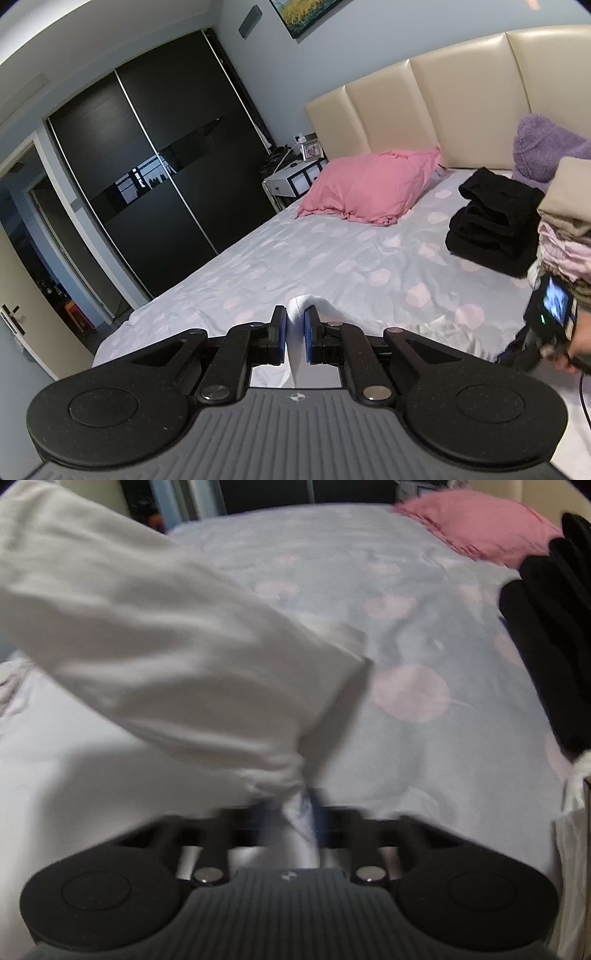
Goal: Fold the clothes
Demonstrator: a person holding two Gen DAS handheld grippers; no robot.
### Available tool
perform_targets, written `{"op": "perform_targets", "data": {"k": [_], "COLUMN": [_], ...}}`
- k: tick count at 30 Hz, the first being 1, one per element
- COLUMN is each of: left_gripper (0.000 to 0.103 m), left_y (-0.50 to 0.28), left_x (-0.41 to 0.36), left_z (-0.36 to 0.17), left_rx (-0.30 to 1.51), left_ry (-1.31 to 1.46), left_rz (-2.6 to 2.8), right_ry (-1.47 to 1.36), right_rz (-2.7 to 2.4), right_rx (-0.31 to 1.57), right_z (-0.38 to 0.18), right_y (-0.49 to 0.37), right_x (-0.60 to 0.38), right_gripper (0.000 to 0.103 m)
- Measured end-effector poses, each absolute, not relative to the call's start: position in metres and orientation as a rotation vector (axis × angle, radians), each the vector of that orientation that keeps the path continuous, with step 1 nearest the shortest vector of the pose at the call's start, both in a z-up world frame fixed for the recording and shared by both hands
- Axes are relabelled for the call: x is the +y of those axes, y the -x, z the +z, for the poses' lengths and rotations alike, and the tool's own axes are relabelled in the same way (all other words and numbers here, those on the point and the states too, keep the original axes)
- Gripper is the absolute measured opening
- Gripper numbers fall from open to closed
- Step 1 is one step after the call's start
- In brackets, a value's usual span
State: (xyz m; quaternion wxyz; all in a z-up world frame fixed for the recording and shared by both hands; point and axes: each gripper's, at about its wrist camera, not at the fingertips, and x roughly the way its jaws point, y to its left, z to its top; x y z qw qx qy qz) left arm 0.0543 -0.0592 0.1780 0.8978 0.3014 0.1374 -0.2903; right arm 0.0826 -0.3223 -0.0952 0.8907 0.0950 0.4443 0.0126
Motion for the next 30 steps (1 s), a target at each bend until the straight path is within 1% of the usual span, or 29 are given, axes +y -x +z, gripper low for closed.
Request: {"op": "perform_targets", "data": {"k": [5, 8, 11, 15, 19, 20, 21, 22, 23, 25, 28, 30], "left_gripper": [0.007, 0.007, 0.007, 0.006, 0.006, 0.006, 0.007, 0.007, 0.009, 0.010, 0.017, 0.027], "left_y": [-0.008, 0.035, 0.080, 0.130, 0.173, 0.181, 0.187, 0.190, 0.193, 0.194, 0.190, 0.186], "left_x": [-0.039, -0.022, -0.012, -0.007, -0.024, -0.030, -0.036, -0.042, -0.047, -0.054, -0.052, -0.046], "left_z": [0.169, 0.151, 0.122, 0.074, 0.030, 0.021, 0.011, 0.000, -0.010, -0.030, -0.045, -0.044], "left_rx": [0.294, 0.353, 0.450, 0.627, 0.700, 0.711, 0.731, 0.767, 0.803, 0.851, 0.891, 0.890], "left_ry": [-0.704, -0.734, -0.774, -0.744, -0.745, -0.734, -0.727, -0.724, -0.721, -0.714, -0.675, -0.639], "left_rz": [-0.656, -0.725, -0.793, -0.899, -1.030, -1.060, -1.091, -1.124, -1.157, -1.194, -1.215, -1.241], "right_ry": [-0.472, -0.582, -0.593, -0.588, -0.589, -0.579, -0.558, -0.534, -0.511, -0.475, -0.386, -0.304], "right_rz": [0.016, -0.010, -0.034, -0.039, -0.046, -0.048, -0.056, -0.067, -0.077, -0.087, -0.108, -0.127], "right_rx": [0.942, 0.961, 0.975, 0.985, 0.992, 0.997, 0.999, 0.999, 1.000, 1.004, 1.005, 0.999], "right_z": [-0.096, -0.098, -0.096, -0.093, -0.095, -0.094, -0.092, -0.089, -0.087, -0.080, -0.067, -0.058], "right_y": [-0.083, -0.081, -0.081, -0.081, -0.082, -0.082, -0.081, -0.081, -0.080, -0.077, -0.067, -0.056], "right_x": [-0.360, -0.373, -0.375, -0.374, -0.374, -0.373, -0.372, -0.370, -0.369, -0.368, -0.364, -0.359], "right_gripper": [0.009, 0.009, 0.009, 0.010, 0.010, 0.013, 0.021, 0.028, 0.038, 0.038, 0.038, 0.039]}}
